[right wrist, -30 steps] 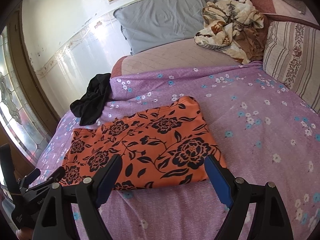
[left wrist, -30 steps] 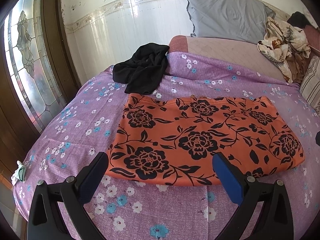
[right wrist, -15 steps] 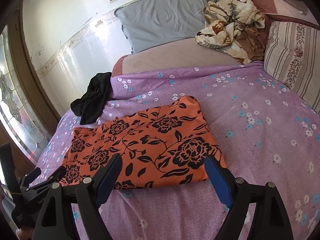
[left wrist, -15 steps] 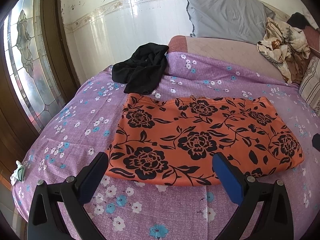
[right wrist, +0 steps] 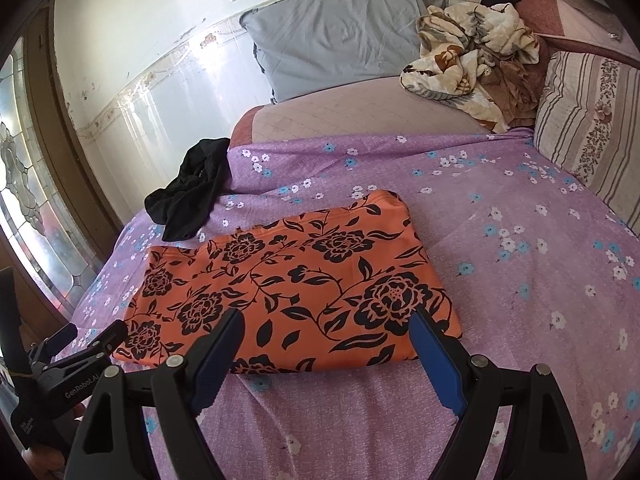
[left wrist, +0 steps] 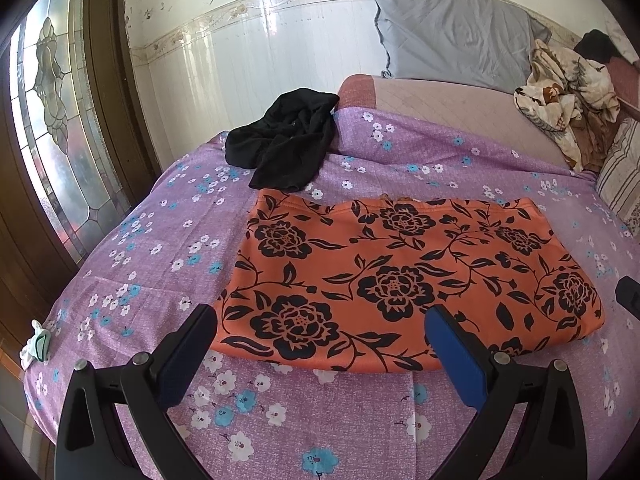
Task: Fold small clothes
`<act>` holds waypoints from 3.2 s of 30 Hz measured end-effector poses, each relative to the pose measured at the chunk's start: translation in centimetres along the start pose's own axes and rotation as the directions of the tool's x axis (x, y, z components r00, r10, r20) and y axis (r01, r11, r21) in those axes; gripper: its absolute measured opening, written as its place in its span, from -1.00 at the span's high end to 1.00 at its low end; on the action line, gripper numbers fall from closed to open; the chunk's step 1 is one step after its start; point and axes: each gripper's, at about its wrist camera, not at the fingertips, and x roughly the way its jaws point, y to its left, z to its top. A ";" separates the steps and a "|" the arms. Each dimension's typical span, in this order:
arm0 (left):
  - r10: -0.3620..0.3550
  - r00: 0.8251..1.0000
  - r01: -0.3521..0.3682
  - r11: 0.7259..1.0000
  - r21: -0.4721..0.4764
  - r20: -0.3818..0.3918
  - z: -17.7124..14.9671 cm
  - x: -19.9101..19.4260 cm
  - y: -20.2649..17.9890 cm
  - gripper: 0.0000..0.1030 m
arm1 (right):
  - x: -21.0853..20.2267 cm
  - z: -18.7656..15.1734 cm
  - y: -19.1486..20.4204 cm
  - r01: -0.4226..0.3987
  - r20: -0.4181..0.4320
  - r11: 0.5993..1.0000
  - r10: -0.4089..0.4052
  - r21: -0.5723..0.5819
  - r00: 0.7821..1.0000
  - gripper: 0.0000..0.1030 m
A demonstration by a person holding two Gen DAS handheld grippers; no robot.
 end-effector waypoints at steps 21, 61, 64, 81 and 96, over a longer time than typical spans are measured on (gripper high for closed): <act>0.019 1.000 -0.019 1.000 0.007 -0.018 -0.2 0.9 0.0 -1.00 | 0.9 0.3 -1.5 0.033 -0.032 0.999 -0.032 0.027 0.999 -0.67; 0.022 0.997 -0.026 0.998 -0.057 -0.075 2.4 6.6 5.4 -1.00 | 6.3 2.2 -8.9 -0.046 -0.238 0.976 0.097 0.211 0.967 -0.67; 0.028 0.998 -0.031 0.998 -0.051 -0.061 2.4 6.1 5.2 -1.00 | 5.9 2.1 -9.1 -0.048 -0.231 0.972 0.102 0.228 0.968 -0.67; 0.020 0.999 -0.021 0.997 -0.070 -0.027 2.2 4.0 5.3 -1.00 | 4.3 1.1 -8.8 -0.059 -0.205 0.957 0.121 0.283 0.971 -0.67; 0.022 0.999 -0.024 0.998 -0.059 -0.027 2.4 4.4 4.4 -1.00 | 4.5 1.2 -8.6 -0.078 -0.203 0.957 0.138 0.278 0.969 -0.67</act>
